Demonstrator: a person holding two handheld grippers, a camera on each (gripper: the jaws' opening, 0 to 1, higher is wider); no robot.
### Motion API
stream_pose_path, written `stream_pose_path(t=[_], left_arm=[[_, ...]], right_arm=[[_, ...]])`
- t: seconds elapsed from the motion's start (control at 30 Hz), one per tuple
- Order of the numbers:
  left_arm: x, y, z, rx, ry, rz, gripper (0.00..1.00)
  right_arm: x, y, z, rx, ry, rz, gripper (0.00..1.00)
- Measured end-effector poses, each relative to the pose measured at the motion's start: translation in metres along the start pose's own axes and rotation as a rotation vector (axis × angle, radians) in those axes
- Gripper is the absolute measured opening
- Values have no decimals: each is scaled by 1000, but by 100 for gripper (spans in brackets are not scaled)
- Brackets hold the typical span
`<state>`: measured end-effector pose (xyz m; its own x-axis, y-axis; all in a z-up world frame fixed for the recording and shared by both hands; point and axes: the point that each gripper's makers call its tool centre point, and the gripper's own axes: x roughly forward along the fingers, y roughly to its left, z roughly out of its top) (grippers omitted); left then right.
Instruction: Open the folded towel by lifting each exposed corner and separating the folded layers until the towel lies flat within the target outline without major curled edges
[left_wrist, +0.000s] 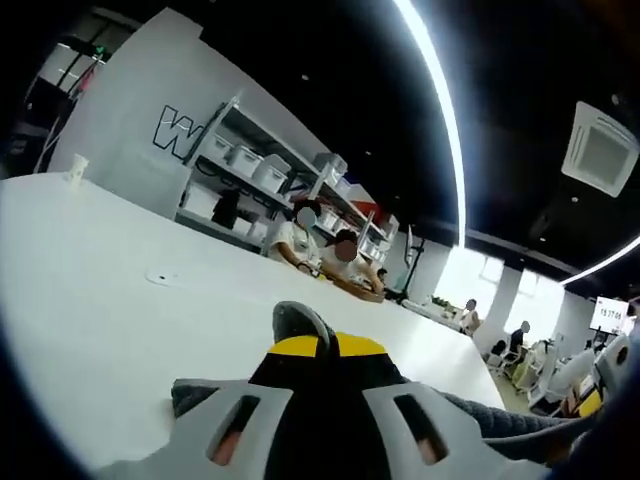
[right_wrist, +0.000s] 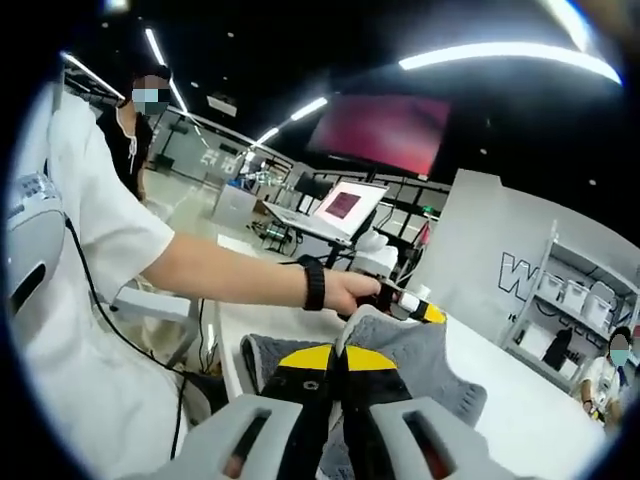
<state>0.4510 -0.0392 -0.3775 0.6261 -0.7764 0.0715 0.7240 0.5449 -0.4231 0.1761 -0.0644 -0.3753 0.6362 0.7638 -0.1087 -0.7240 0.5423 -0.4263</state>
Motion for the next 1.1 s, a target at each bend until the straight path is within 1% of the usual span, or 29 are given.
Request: stream_pose_path(t=[0.3,0.43,0.47,0.5,0.63,0.7,0.83,0.9,1.03,1.1], left_arm=[[8,-9,7,-2,-8,-11,1],[14,-13,7,10,1,-14,1],[16,-13,8,-9,-3,-10,1],[18,-15,8,-12,-4,-13,1],[23,-21,5,6,8,-15,1],[26,-24,6,-24,3,-15,1],[30,-30,7,5,13,-19,1],[32,-30,6,4,18,-20,1],[33,-30,5,-3,17,-16,1],[34,-33,6,11,18,-29,1]], right_arm=[[-6,-5,6,-17,-7,-32,0],[-8,-6,6,-26,-4,-40,0],[-7,-6,6,-30,-1,-40,0],[-7,-5,6,-30,0,-38,0],[-8,-5,6,-39,4,-45,0],[-8,-6,7,-34,-1,-46,0],[-8,-5,6,-42,3,-46,0],[-8,-4,7,-41,1,-43,0],[-9,-7,8,-56,4,-59,0],[-11,-8,9,-56,2,-59,0]])
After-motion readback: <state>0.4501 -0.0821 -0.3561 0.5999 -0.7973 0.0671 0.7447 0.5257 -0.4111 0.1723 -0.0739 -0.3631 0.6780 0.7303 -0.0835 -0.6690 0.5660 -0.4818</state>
